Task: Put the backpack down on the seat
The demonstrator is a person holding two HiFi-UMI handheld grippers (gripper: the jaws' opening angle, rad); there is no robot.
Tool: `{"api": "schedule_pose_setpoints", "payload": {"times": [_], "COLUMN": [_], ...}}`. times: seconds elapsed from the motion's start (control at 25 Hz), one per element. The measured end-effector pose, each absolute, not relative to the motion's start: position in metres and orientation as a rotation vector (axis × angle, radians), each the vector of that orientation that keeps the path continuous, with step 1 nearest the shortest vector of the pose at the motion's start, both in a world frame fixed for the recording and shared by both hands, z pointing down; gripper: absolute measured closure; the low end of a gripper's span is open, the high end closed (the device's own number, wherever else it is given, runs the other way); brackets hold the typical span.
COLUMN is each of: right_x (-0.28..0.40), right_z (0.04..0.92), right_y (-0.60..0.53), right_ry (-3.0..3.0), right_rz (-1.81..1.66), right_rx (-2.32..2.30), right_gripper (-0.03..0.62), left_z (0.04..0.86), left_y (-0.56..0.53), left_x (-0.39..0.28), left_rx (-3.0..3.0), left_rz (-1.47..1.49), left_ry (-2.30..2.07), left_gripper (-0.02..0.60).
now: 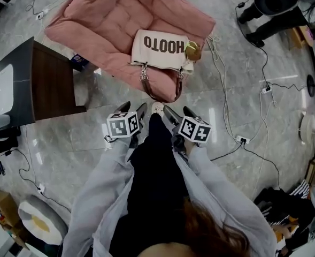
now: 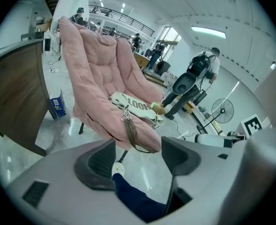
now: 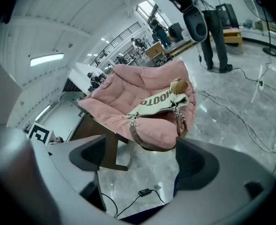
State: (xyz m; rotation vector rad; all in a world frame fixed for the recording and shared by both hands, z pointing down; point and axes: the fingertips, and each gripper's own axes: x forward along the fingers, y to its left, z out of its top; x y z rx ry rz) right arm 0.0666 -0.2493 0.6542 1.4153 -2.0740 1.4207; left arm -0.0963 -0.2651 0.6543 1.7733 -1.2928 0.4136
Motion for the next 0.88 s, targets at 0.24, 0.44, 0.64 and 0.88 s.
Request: {"api": "schedule_pose_setpoints", "payload": {"times": [0.24,0.44,0.64,0.88], "right_x": [0.066,0.066,0.065,0.065], "right_z": [0.604,0.556,0.502,0.444], "right_y": [-0.226,-0.225,-0.211,-0.195], "right_ry": [-2.210,-2.337,-2.460,-2.607], "right_rz": [1.380,1.279,1.168,0.969], "right_rx": [1.409,1.440,1.483,1.504], "right_gripper": [0.132,0.138,0.150,0.299], "left_z": [0.604,0.564,0.509,0.443], "left_y": [-0.245,-0.232,-0.212,-0.198], "left_x": [-0.099,-0.102,-0.099,-0.108], "left_rx": [1.828,1.908,2.056,2.230], "left_rz": [0.264,0.202,0.152,0.084], "left_ry": [-1.342,-1.381,-1.393,-1.505], "left_gripper": [0.258,0.258,0.272,0.408]}}
